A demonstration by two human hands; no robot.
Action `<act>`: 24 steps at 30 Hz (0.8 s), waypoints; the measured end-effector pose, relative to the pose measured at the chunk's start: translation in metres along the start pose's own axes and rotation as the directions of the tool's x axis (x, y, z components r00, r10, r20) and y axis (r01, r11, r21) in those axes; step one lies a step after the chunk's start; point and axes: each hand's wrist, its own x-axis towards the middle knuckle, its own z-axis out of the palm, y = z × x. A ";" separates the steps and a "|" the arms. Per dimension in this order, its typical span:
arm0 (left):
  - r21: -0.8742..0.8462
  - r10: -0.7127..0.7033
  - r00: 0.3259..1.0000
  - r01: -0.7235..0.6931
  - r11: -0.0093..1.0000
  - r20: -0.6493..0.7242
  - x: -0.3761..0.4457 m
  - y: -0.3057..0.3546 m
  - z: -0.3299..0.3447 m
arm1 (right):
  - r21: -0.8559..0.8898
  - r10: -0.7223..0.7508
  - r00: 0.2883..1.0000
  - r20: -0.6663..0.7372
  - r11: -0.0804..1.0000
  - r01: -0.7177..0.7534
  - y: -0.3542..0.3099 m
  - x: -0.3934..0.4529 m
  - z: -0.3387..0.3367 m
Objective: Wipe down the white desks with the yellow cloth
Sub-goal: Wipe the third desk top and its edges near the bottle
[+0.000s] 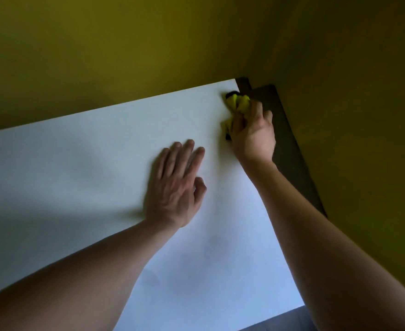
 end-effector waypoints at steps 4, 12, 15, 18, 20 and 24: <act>-0.018 0.008 1.000 -0.008 1.000 -0.019 0.000 0.001 0.001 | -0.009 0.046 0.998 -0.048 0.999 -0.046 0.025 -0.054 -0.017; 0.021 -0.001 1.000 0.001 1.000 -0.010 0.001 0.000 0.005 | -0.025 0.123 0.992 -0.016 0.992 -0.123 -0.026 0.038 0.017; 0.023 0.001 1.000 -0.001 1.000 -0.022 0.002 0.000 0.004 | -0.003 0.123 0.992 0.015 0.992 -0.123 -0.042 0.072 0.029; 0.004 -0.002 0.999 0.002 1.000 -0.035 0.000 0.001 0.003 | 0.028 0.109 0.994 0.015 0.994 -0.109 -0.033 0.063 0.026; 0.000 0.006 0.999 -0.006 1.000 -0.042 -0.001 0.001 0.003 | 0.044 0.085 0.996 -0.009 0.995 -0.085 -0.016 0.032 0.016; -0.018 0.010 0.999 -0.011 1.000 -0.046 -0.001 0.001 0.001 | -0.035 0.114 0.991 -0.070 0.992 -0.117 0.030 -0.062 -0.016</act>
